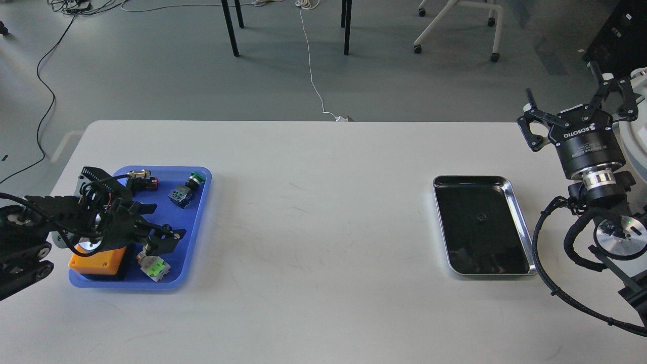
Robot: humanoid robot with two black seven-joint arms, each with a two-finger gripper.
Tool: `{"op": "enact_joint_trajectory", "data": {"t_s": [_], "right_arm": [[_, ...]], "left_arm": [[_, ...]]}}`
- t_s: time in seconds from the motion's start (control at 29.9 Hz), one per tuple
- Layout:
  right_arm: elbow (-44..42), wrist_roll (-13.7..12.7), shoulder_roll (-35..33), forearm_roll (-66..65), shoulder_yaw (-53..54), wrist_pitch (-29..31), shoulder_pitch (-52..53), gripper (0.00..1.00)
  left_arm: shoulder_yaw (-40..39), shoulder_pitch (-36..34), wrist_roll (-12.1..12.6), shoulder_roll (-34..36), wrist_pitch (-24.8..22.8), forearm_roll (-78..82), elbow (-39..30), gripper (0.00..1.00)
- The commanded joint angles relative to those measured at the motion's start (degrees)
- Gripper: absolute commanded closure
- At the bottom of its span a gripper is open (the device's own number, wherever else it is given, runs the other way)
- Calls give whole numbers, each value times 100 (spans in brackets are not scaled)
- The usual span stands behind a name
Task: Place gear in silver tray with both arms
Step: 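Close the left gripper on another black gear in the blue tray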
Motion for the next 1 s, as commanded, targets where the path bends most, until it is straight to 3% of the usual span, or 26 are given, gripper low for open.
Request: {"op": "enact_joint_trajectory", "data": {"t_s": [0.0,0.1,0.2,0.23,0.27,0.57,0.97], "right_arm": [[-8,1,-1,-9,-9,-1,3,1],[-8,1,-1,-9,-9,-1,3,1],[-8,1,-1,-9,-9,-1,3,1],[-25,1,-1,-9,-9,-1,3,1],[-25,1,8,-9,0,-1,3,1],[-25,1,8,-9,0,-1,3,1],[-34,1,8,-9,-9,-1,12,1]], "left_arm": [[0,9,-19,-4,12,4,60,15],[9,0,-19,-4,12,4,52,21],[9,0,-19,-4,12,4,52,21],[-8,9,-19,-4,47,4,60,39],[0,18,-19,-4,91,4,60,43],[62,44,-178,-31,188,30,236,57],[71,62,-178,-92,188,22,271,57]]}}
